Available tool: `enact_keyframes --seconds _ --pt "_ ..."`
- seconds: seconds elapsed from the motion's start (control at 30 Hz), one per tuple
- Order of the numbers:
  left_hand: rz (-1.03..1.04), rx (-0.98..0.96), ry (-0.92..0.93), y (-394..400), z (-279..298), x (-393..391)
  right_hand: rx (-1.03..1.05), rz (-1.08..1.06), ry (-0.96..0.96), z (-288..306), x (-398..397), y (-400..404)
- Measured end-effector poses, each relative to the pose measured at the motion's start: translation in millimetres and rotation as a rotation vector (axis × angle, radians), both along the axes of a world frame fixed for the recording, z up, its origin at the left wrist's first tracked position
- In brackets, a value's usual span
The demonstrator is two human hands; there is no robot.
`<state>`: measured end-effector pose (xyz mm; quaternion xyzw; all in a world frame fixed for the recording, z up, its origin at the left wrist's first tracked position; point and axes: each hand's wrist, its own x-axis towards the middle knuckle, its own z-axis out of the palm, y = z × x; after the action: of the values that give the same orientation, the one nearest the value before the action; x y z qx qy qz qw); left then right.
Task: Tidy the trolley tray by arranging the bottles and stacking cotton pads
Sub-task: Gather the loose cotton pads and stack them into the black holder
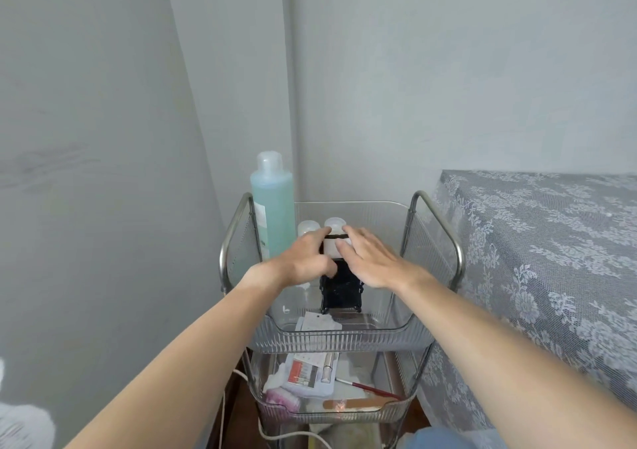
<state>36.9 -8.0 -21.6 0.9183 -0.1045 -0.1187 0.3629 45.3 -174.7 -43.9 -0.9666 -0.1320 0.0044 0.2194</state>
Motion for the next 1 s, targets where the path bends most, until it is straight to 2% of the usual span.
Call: enact_keyframes --seconds 0.23,0.47,0.8,1.0 --pt "-0.069 0.424 -0.357 -8 -17 -8 -0.081 -0.029 -0.023 6 0 -4" --pt "-0.089 0.533 -0.511 -34 -12 -7 -0.091 -0.076 -0.037 8 2 -23" --pt "-0.094 0.517 -0.41 -79 -10 2 -0.146 -0.201 -0.033 13 10 -56" --pt "-0.024 0.335 -0.406 -64 -19 -9 -0.1 -0.198 -0.127 14 -1 -55"
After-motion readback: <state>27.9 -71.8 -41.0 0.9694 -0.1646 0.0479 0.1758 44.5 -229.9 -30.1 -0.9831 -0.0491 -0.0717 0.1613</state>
